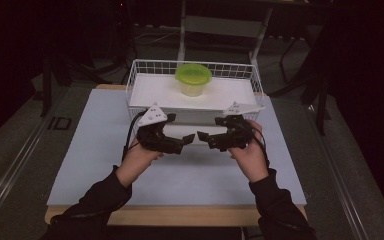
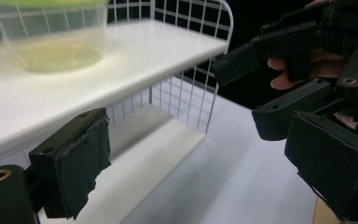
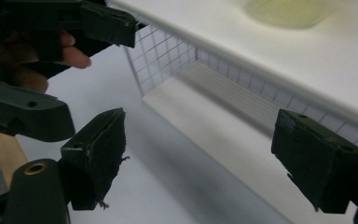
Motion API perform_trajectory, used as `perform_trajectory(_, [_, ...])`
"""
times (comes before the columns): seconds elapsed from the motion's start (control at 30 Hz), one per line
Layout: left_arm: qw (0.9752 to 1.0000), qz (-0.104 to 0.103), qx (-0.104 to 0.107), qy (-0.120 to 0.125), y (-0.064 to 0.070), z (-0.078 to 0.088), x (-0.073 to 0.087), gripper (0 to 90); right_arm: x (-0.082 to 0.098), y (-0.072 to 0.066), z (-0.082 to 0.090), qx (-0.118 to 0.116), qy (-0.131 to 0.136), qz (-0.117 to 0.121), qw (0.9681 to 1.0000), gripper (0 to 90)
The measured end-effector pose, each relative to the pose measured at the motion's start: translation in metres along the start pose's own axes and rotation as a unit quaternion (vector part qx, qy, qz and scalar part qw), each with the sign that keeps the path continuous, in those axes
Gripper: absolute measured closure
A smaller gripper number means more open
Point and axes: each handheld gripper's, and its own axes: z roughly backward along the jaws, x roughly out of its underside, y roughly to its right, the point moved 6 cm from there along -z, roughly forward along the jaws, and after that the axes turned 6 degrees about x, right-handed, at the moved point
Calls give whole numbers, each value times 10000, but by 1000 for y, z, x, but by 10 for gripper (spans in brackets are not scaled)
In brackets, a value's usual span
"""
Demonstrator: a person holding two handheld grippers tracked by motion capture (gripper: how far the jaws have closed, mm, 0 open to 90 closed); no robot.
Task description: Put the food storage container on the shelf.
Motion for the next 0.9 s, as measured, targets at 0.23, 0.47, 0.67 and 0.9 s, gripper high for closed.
perform_trajectory(0.23, [9998,-96,102,-166,11,6,32,74,33,-11,-7,-44,-13,184,9998,174])
perform_trajectory(0.47, [9991,-243,86,-332,18,6,56,74,62,-12,-14,-103,78,86,9999,176])
perform_trajectory(0.67, [9990,-223,154,-358,21,4,69,74,73,-13,-20,-101,62,141,9998,176])
perform_trajectory(0.9, [9990,-191,206,-351,25,6,75,75,78,-13,-19,0,297,249,9992,180])
